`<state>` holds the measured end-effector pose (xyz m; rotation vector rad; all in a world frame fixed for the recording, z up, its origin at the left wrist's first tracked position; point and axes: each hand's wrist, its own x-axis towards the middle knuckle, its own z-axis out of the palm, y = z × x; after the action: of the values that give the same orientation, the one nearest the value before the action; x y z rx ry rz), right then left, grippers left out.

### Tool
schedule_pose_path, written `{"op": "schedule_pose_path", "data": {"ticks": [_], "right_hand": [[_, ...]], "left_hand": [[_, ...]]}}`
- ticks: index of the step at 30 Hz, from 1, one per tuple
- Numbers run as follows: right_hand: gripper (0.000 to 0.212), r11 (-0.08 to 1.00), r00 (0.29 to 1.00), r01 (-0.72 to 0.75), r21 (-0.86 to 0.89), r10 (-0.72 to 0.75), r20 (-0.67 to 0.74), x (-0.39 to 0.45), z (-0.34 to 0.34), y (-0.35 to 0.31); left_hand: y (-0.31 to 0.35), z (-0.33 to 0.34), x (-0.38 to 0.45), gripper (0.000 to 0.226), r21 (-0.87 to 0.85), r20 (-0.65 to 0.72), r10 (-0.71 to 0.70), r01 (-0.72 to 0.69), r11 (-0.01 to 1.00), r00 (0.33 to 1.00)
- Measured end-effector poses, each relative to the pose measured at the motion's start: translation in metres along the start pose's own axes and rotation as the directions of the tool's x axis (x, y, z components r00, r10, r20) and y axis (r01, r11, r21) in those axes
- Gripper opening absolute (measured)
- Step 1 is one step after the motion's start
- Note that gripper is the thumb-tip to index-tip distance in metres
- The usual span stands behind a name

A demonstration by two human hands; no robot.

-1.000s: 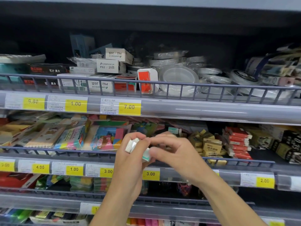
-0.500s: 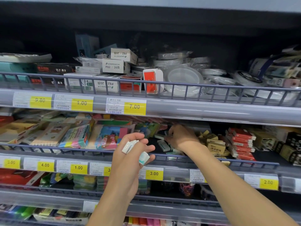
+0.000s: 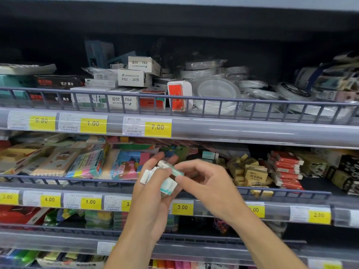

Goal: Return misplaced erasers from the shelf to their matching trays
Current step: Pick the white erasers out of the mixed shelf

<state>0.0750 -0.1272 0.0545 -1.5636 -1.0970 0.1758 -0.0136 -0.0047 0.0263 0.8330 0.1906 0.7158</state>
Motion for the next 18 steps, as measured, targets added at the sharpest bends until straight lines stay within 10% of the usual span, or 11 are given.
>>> {"op": "schedule_pose_path", "data": {"ticks": [11,18], "right_hand": [[0.017,0.921,0.999,0.023,-0.389,-0.005,0.048,0.009,-0.023,0.008],[0.046,0.455,0.873,-0.331,-0.827,0.48,-0.085,0.049,-0.047,0.026]], "left_hand": [[0.003,-0.012,-0.001,0.024,0.119,-0.023,0.059,-0.055,0.991,0.998],[0.008,-0.018,-0.001,0.022,0.129,0.005,0.032,-0.032,0.991,0.999]]}}
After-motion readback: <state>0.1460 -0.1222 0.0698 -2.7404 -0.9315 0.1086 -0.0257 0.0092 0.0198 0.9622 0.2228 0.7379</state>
